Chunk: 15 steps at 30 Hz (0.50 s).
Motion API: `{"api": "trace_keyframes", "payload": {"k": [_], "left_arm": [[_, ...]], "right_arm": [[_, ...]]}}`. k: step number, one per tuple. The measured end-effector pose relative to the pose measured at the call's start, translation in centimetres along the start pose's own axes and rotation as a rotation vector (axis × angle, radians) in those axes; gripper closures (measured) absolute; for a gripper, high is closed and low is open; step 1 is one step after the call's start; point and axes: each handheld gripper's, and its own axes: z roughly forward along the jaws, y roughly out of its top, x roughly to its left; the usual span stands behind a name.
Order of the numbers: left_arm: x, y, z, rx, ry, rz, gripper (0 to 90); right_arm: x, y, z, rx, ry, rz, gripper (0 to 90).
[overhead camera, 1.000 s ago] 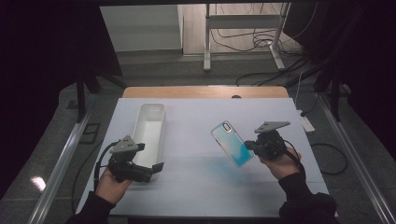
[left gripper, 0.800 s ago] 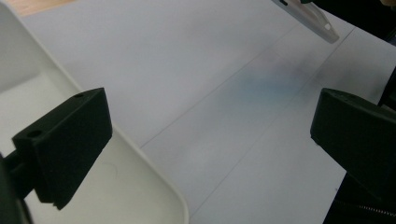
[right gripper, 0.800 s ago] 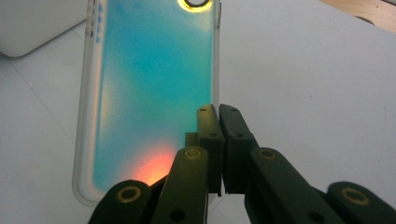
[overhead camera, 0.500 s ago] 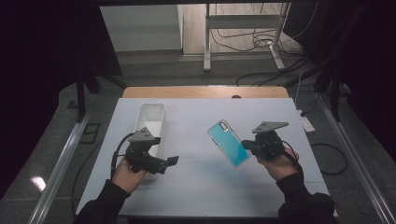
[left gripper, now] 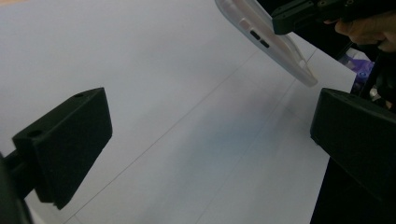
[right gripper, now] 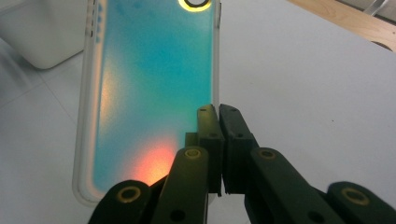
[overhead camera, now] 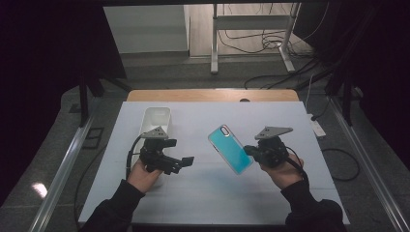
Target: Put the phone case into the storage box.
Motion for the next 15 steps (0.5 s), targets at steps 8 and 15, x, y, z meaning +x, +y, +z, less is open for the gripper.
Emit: {"api": "trace_keyframes", "payload": {"k": [8,15], "left_arm": [[0.1,0.7,1.2,-0.003,-0.046,-0.025,0.0],[0.1,1.0,2.3,-0.002,-0.080,-0.059,0.0]], "right_arm": [[0.9,0.4,0.2,-0.010,0.002,-0.014,87.8],[1.5,0.6,0.3,-0.016,0.003,-0.029,87.8]]}}
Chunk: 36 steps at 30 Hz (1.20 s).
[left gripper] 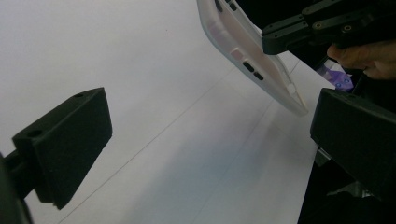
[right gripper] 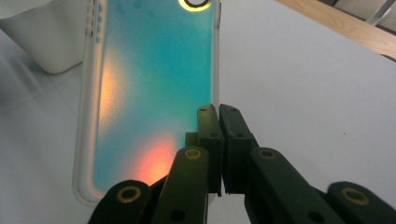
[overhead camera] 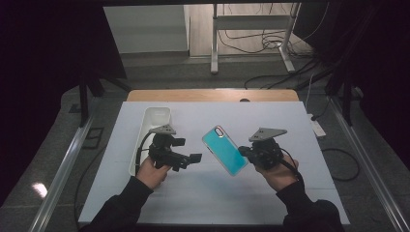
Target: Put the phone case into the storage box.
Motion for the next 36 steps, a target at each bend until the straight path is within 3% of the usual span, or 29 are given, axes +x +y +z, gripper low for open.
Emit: {"api": "trace_keyframes", "payload": {"k": [8,16,27,36], "left_arm": [[-0.1,0.4,1.0,0.008,-0.035,-0.017,0.0],[0.0,0.7,1.8,0.009,-0.079,-0.061,0.0],[0.0,1.2,2.5,0.013,-0.084,-0.084,1.9],[0.0,1.2,2.9,0.032,-0.087,-0.079,1.6]], "right_arm": [[0.7,0.2,0.1,-0.011,0.000,-0.011,87.8],[1.5,0.5,0.3,-0.018,0.006,-0.034,87.8],[2.4,0.7,0.4,-0.023,0.020,-0.047,87.8],[3.0,0.8,0.6,-0.026,0.027,-0.068,87.8]]}}
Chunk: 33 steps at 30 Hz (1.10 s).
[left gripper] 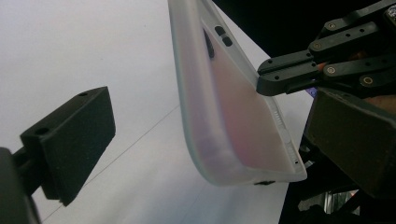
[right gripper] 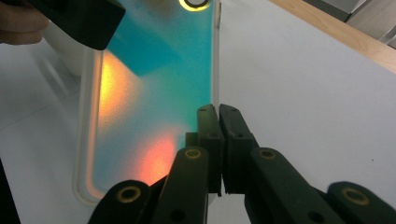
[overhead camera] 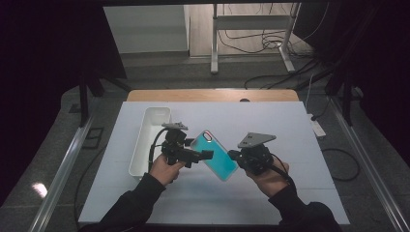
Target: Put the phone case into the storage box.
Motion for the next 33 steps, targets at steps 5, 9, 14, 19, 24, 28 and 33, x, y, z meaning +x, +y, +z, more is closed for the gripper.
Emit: {"api": "trace_keyframes", "payload": {"k": [5,9,14,19,24,28,33], "left_arm": [[0.0,-0.1,0.2,0.011,-0.007,-0.006,7.1],[0.1,-0.1,0.1,0.010,-0.016,-0.026,17.7],[0.3,-0.2,-0.1,0.010,-0.070,-0.047,37.2],[0.3,-0.2,-0.1,0.015,-0.107,-0.056,55.5],[0.3,-0.2,-0.1,0.018,-0.125,-0.051,70.7],[0.7,-0.3,-0.2,0.010,-0.170,-0.088,75.3],[1.2,-0.5,-0.2,-0.016,-0.218,-0.152,83.7]], "right_arm": [[0.2,0.0,0.0,-0.001,-0.001,-0.007,87.8],[0.3,0.0,0.0,-0.002,-0.004,-0.007,87.8],[0.4,0.1,0.0,-0.006,-0.008,-0.017,87.8],[0.6,0.1,0.0,-0.012,-0.009,-0.023,87.8],[0.6,0.1,0.0,-0.019,-0.011,-0.026,87.8],[0.6,0.0,0.0,-0.027,-0.016,-0.030,87.8],[0.8,0.0,0.1,-0.033,-0.016,-0.042,86.9]]}}
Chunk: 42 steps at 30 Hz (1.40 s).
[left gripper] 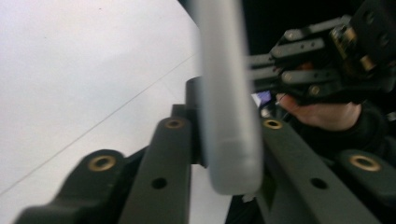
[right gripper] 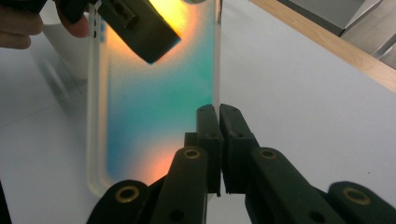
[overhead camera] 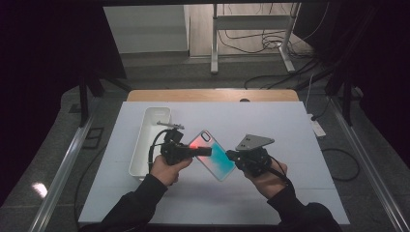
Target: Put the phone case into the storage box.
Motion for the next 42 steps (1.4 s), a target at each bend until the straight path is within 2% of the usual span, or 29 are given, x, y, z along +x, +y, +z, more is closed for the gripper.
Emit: {"api": "trace_keyframes", "payload": {"k": [2,8,11,14,15,18,26,31,36,41,42], "left_arm": [[0.0,0.0,0.0,0.002,0.005,-0.010,85.0],[0.0,0.0,-0.1,-0.005,-0.002,-0.027,85.4],[0.0,0.0,-0.2,-0.009,0.007,-0.025,85.4],[-0.2,0.0,-0.3,0.002,0.023,-0.002,85.4],[-0.2,0.0,-0.3,0.002,0.023,-0.002,85.3],[-0.3,0.1,-0.5,0.017,0.035,0.025,85.3],[-0.3,0.0,-1.0,0.030,0.013,0.067,85.2],[-0.5,0.1,-1.1,0.046,0.004,0.096,85.1],[-0.7,0.1,-1.1,0.050,-0.011,0.121,85.1],[-0.9,0.1,-1.0,0.058,-0.026,0.149,85.0],[-0.9,0.1,-1.0,0.058,-0.026,0.149,85.0]], "right_arm": [[0.2,0.0,0.1,0.003,-0.010,-0.017,86.8],[0.1,-0.1,0.2,-0.003,-0.001,-0.009,85.2],[-0.1,0.0,0.0,-0.017,0.018,0.013,78.0],[-0.4,-0.1,-0.1,-0.016,0.044,0.040,68.4],[-0.4,-0.1,-0.1,-0.016,0.044,0.040,68.4],[-0.8,-0.3,-0.2,-0.009,0.076,0.071,56.4],[-2.2,-0.7,-0.3,-0.013,0.201,0.149,24.2],[-2.3,-0.9,0.0,-0.008,0.232,0.152,9.3],[-2.2,-1.0,0.4,-0.012,0.250,0.146,1.8],[-2.3,-1.1,0.9,-0.028,0.324,0.154,0.0],[-2.3,-1.1,0.9,-0.028,0.324,0.154,0.0]]}}
